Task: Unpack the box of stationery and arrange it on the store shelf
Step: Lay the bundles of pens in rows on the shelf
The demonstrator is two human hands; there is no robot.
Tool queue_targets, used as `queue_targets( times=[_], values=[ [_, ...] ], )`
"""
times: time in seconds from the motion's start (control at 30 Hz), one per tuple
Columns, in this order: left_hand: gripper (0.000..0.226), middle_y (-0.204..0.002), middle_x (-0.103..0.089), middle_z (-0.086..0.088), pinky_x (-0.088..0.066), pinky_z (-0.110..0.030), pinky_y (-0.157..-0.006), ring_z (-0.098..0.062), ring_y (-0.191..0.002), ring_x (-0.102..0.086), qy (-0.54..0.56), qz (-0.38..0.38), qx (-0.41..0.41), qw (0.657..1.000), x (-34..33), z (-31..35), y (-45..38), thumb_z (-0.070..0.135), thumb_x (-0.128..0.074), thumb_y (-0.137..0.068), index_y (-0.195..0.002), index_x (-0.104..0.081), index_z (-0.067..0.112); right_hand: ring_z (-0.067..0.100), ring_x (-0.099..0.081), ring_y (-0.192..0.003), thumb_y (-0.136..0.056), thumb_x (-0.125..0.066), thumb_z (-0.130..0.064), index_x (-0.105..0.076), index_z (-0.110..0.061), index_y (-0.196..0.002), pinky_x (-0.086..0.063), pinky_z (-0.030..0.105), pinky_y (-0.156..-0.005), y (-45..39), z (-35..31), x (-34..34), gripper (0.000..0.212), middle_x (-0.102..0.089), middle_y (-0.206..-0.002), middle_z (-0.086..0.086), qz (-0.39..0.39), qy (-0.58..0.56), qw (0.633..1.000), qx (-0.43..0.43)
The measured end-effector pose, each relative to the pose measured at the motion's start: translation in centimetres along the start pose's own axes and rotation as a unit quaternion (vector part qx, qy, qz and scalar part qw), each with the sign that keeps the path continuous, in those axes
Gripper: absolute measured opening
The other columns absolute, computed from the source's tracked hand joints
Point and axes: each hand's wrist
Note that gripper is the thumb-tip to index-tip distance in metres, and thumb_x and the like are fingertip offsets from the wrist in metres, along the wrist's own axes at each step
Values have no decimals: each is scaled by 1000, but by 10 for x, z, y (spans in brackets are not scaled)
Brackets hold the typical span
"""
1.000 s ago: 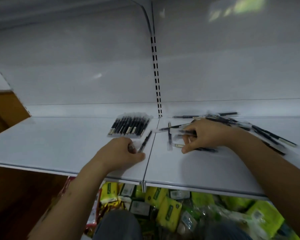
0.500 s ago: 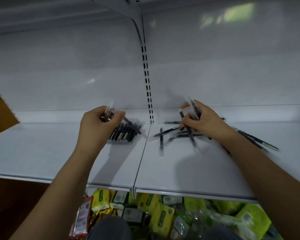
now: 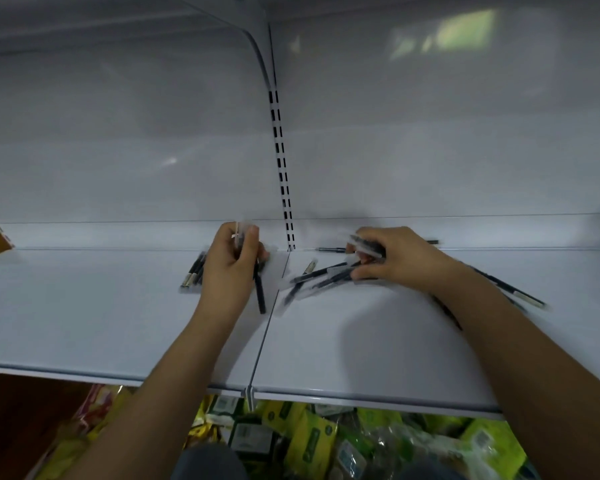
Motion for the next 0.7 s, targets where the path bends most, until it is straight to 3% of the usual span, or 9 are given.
queue_targets(
  times=[0.1,0.17,0.23,0.3,0.37,0.47,0.6,0.7],
  values=[
    [26,-72,-58,3,-41,-23,-63,-8,-62,-49,-17,-19,4,1000,-9,-11,3,36,-50,-102,-92,-55,12,11,-59,-76,-78,-74,-47,-66,-30,-90,-49,35,-71,0,2,-4,23,-63,-83,-7,-46,91,995,18],
    [27,-73,-55,3,-42,-21,-66,-7,-65,-50,-8,-21,8,1000,-13,-15,6,36,-50,-101,-95,-59,11,9,-55,-72,-84,-64,-53,-59,-25,-77,-46,34,-67,-2,1,-10,30,-57,-75,-5,-48,146,987,43],
    [21,-75,-57,7,-42,-16,-64,0,-63,-50,3,-14,17,1000,-15,-17,9,37,-50,-101,-95,-61,21,12,-53,-65,-91,-57,-50,-48,-26,-71,-42,33,-62,-2,0,-14,33,-54,-68,-4,-45,147,987,40],
    [20,-70,-52,13,-40,-15,-61,0,-61,-47,20,-7,14,1000,-14,-16,12,37,-49,-101,-88,-57,24,15,-52,-60,-97,-53,-40,-46,-28,-74,-42,34,-58,-3,-1,-13,27,-56,-65,-4,-15,75,997,19],
    [26,-67,-47,13,-39,-16,-60,-2,-59,-43,47,8,6,999,-13,-15,15,39,-45,-103,-90,-53,18,16,-56,-61,-101,-48,-27,-52,-27,-88,-49,36,-61,-5,-4,-11,13,-63,-70,-4,37,-74,997,4],
    [31,-72,-46,-5,-40,-19,-55,-11,-60,-42,96,31,6,995,-11,-10,18,41,-36,-105,-103,-52,14,17,-58,-65,-103,-42,-14,-54,-20,-98,-52,34,-67,-10,-10,-11,13,-61,-74,-2,116,-264,957,16],
    [24,-73,-53,-8,-47,-27,-57,-20,-64,-51,148,25,3,989,-11,-6,21,39,-36,-106,-107,-50,19,19,-47,-66,-97,-50,-30,-50,-23,-86,-43,41,-74,-14,-6,-16,13,-48,-67,-4,135,-336,932,-28],
    [12,-74,-53,-9,-44,-27,-51,-20,-59,-48,183,-19,28,983,-11,-7,26,26,-43,-105,-109,-47,15,19,-50,-67,-90,-58,-48,-54,-21,-78,-45,41,-78,-14,-2,-22,30,-51,-64,-3,125,-329,934,-54]
  ],
)
Point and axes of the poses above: each hand's wrist, its own y-axis away from the middle knuckle, its own x-axis out of the back of the hand, z = x × y
